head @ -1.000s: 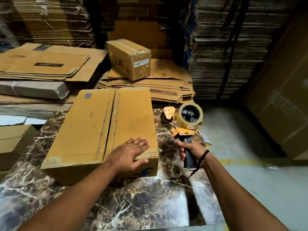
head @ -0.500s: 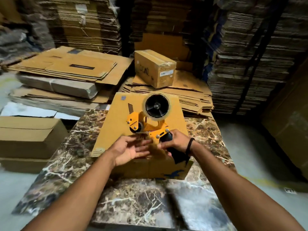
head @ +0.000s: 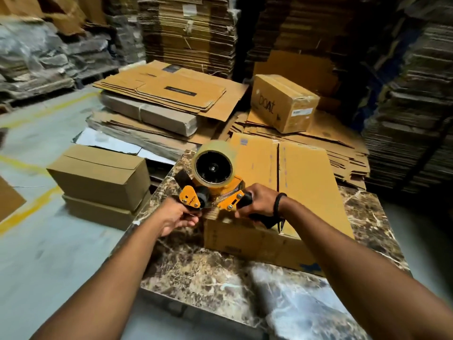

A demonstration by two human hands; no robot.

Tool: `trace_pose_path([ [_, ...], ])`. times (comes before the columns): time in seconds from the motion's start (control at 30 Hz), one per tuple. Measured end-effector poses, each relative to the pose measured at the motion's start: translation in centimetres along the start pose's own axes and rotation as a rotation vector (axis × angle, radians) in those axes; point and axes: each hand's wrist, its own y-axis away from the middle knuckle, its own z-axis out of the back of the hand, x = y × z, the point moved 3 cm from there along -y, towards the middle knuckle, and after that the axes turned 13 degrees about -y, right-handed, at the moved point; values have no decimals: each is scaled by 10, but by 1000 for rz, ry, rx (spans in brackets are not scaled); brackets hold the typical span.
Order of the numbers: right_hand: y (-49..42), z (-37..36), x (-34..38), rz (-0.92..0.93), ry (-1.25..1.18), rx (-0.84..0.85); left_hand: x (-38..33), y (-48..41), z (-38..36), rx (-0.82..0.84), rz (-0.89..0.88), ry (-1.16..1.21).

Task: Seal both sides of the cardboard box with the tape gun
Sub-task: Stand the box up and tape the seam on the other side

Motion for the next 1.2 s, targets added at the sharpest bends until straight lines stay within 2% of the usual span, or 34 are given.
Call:
trace_pose_path([
  [0.13, -11, -8, -1, -51, 102, 3, 21, -9, -4, -51, 40, 43],
  [0.3, -8, -11, -17, -126, 50, 29, 43, -9, -21, -59, 85, 21],
  [0.37, -10, -12, -19, -129, 60, 24, 50, -9, -25, -119, 72, 11],
  [0.5, -14, -12, -19, -137, 62, 33, 53, -2, -35, -307, -32, -66],
  [0.63, -15, -13, -19, -126, 15, 58, 68, 14, -59, -360, -241, -363],
  [0.73, -13, -13, -19, -106, 1, 75, 77, 15, -71, -409, -294, -438],
  [0.87, -10, -12, -18, -88, -17, 88, 61, 18, -80, -549, -274, -297],
  [1.2, 3, -2, -29, -65, -17, 77, 58, 9, -94, -712, -135, -183],
])
